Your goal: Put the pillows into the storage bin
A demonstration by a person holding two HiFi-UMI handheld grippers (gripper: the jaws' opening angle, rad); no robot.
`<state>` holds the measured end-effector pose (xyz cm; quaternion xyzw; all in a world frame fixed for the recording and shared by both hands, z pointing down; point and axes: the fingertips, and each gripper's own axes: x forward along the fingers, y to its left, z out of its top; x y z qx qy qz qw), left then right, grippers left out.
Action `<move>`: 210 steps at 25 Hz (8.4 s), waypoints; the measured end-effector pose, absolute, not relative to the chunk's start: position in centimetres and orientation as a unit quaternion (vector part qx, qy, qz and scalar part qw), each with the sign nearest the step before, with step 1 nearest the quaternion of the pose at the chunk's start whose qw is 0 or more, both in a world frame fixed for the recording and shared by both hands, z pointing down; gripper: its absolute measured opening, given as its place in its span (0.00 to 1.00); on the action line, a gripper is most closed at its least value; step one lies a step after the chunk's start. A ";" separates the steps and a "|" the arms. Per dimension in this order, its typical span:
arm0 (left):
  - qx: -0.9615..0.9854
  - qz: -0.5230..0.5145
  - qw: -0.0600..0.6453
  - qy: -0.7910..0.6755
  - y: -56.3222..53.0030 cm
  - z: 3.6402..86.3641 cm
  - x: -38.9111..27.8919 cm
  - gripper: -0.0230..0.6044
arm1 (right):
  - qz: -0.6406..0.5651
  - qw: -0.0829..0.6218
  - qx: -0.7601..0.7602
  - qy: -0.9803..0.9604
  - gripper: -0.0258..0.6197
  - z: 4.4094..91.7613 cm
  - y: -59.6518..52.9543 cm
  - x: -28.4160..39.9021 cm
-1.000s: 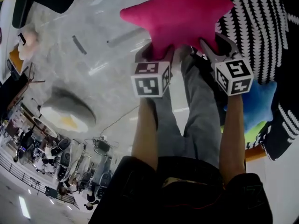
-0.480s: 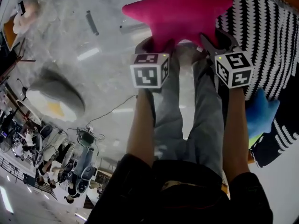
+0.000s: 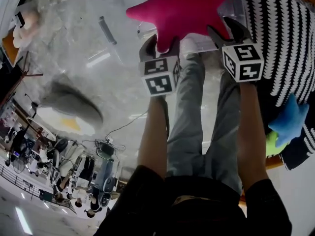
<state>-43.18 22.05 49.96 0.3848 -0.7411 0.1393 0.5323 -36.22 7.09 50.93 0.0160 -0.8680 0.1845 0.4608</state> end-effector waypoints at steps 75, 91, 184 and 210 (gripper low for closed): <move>0.775 0.289 0.424 -0.369 -1.1 43.5 22.0 0.51 | 0.357 0.342 0.419 -0.762 0.62 40.5 -2.2 34.7; 0.809 0.260 0.386 -0.358 -1.1 35.3 14.5 0.39 | 0.343 0.292 0.456 -0.768 0.41 33.1 -0.5 27.3; 0.833 0.328 0.316 -0.314 6.4 38.2 45.0 0.05 | 0.392 0.173 0.623 -0.655 0.04 38.3 13.8 58.0; 0.861 0.278 0.356 -0.233 9.7 40.8 68.9 0.59 | 0.411 0.164 0.625 -0.644 0.64 40.8 13.6 82.6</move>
